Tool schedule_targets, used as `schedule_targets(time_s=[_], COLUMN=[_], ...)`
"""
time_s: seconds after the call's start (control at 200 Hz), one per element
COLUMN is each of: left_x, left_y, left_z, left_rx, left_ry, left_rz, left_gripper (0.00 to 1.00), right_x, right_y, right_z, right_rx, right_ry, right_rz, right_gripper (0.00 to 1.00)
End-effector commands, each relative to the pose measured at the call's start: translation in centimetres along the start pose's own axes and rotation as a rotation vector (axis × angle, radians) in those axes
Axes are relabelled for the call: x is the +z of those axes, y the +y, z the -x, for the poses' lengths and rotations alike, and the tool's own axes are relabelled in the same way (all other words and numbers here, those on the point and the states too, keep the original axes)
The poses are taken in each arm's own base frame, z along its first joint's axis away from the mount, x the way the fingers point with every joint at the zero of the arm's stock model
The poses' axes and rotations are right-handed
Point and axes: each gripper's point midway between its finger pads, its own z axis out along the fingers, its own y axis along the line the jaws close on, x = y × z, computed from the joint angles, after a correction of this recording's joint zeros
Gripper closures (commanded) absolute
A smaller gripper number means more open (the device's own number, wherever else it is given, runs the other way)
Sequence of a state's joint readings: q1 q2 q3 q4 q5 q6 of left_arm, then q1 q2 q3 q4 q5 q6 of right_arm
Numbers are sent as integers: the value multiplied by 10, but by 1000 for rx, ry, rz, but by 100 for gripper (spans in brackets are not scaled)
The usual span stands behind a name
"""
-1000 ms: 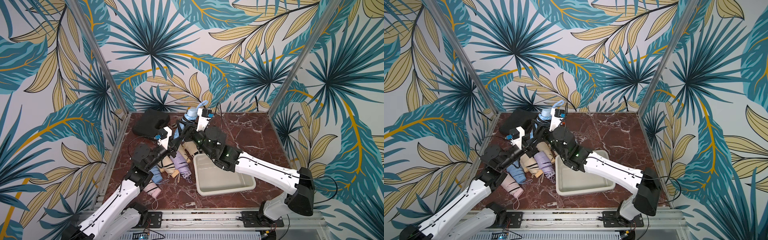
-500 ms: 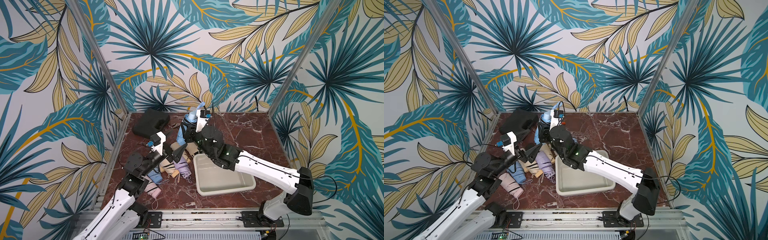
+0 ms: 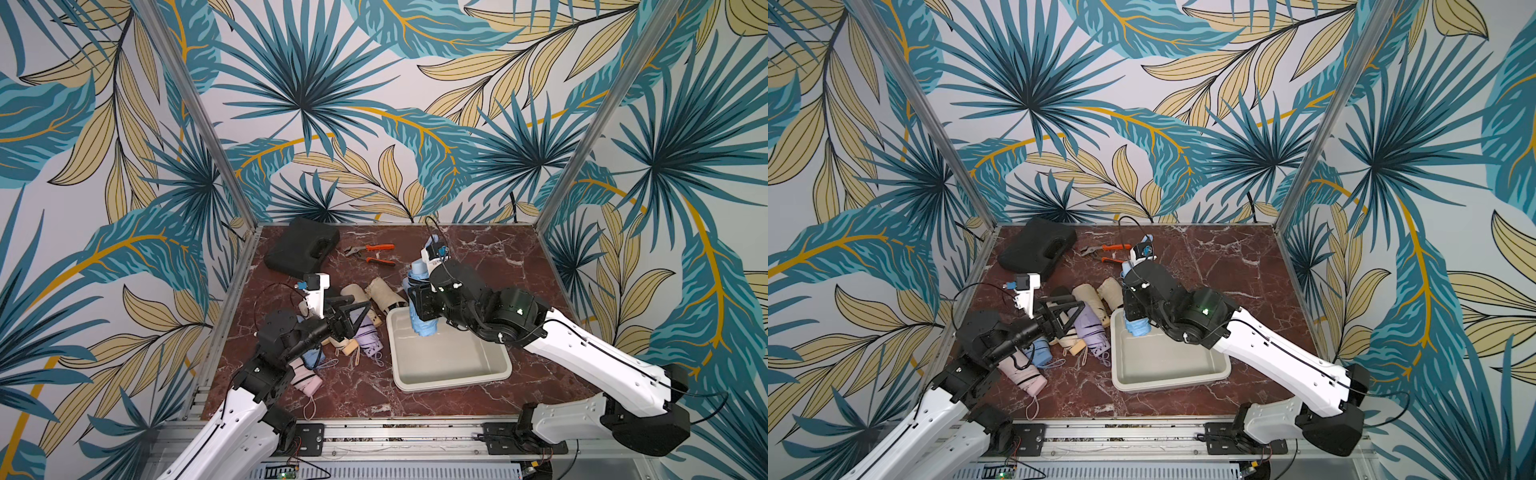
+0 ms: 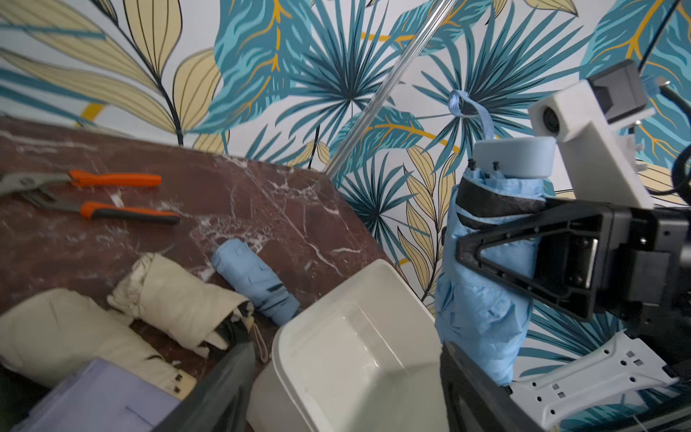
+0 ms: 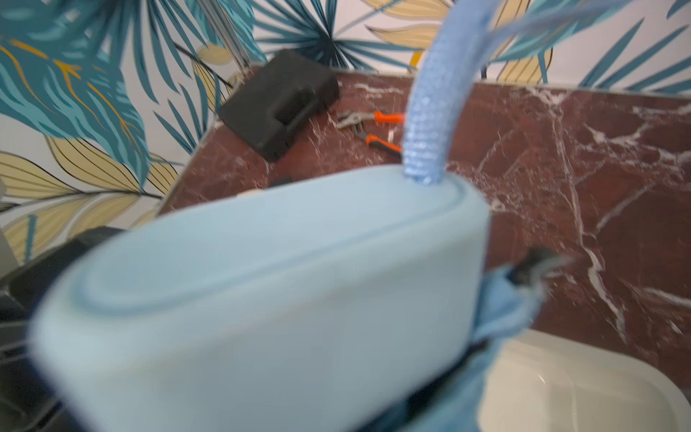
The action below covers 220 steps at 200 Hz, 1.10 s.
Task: Put the umbrella into the storage box
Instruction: Place the umbrella in the storage box.
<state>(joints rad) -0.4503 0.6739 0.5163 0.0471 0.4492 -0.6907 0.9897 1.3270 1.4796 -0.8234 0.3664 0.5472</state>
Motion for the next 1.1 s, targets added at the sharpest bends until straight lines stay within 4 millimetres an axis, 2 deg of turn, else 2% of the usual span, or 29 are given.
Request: schedule_targets(time_s=[0.0, 0.15, 0.26, 0.391, 0.606, 0.716, 0.836, 0.987, 1.097], left_x=[1, -8, -9, 5, 34, 42, 45, 47, 47], left_y=[-1, 17, 13, 5, -8, -5, 1, 5, 7], left_z=[-37, -69, -83, -97, -111, -117, -123, -125, -123], left_rx=[-187, -251, -284, -318, -318, -322, -325, -323, -320], left_ry=[151, 301, 353, 371, 400, 412, 425, 422, 407], left_rz=[-9, 184, 210, 168, 92, 100, 123, 138, 148], left_gripper=[22, 28, 28, 30, 43, 54, 60, 65, 66], right_x=[9, 37, 54, 66, 80, 88, 98, 106, 104], right_y=[-6, 6, 13, 17, 10, 6, 4, 3, 0], right_z=[-41, -78, -93, -110, -140, -153, -165, -175, -172], right_rx=[25, 65, 137, 186, 210, 228, 235, 232, 219], right_ry=[158, 276, 275, 277, 277, 274, 272, 283, 265], right_rz=[-18, 16, 46, 72, 69, 74, 86, 91, 74], right_gripper=[65, 65, 65, 65, 65, 65, 64, 54, 41])
